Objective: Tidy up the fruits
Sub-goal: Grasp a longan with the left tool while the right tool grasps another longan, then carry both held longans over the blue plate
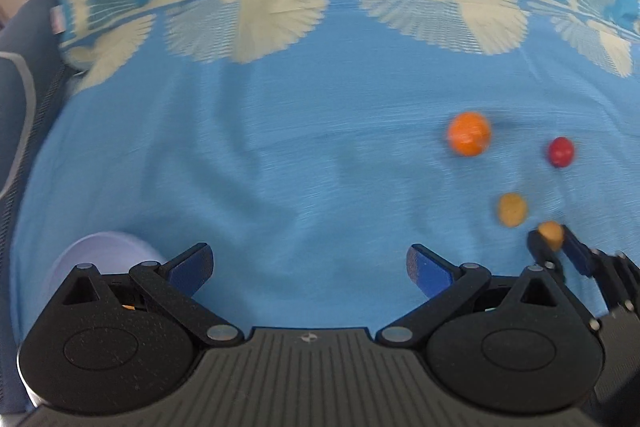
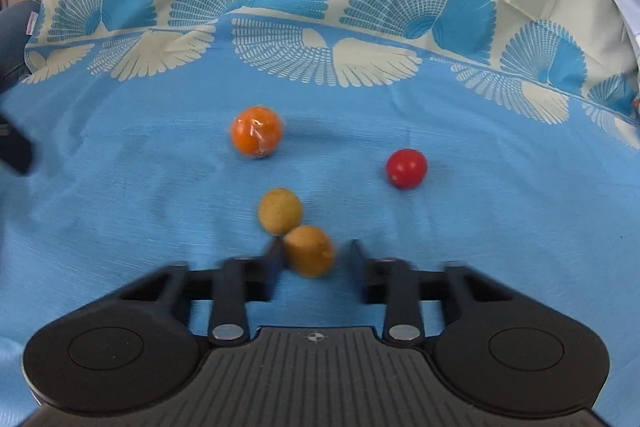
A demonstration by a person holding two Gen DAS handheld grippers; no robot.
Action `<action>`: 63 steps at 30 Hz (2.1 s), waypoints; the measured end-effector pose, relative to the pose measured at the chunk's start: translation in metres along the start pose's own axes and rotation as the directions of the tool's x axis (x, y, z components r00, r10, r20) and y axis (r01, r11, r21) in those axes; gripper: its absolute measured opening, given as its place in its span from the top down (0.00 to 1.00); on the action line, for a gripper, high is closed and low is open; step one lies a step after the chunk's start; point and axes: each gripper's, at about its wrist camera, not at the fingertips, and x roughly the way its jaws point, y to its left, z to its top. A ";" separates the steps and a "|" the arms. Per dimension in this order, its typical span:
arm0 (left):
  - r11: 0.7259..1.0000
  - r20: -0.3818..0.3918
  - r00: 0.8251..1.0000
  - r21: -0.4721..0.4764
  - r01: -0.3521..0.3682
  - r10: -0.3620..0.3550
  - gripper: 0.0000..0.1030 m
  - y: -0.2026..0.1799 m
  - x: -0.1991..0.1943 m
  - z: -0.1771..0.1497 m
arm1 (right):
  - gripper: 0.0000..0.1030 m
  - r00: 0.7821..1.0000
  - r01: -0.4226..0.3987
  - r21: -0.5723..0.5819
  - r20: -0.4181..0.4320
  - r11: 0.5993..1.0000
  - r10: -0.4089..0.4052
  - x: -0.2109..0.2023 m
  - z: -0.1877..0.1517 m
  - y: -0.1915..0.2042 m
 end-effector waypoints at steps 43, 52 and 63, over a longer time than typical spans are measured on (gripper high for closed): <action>0.992 0.236 0.970 -0.096 0.086 -0.061 0.74 0.146 -0.226 -0.172 | 0.73 0.951 -0.276 0.198 0.199 0.940 0.237 -0.272 0.010 0.044; 0.982 0.269 0.963 -0.172 0.077 -0.028 0.74 0.194 -0.252 -0.246 | 0.73 0.894 -0.424 -0.046 0.139 0.905 0.426 -0.353 -0.017 0.135; 0.963 0.304 0.952 -0.243 0.120 -0.041 0.74 0.227 -0.263 -0.268 | 0.73 0.898 -0.377 -0.173 0.170 0.910 0.405 -0.386 -0.018 0.166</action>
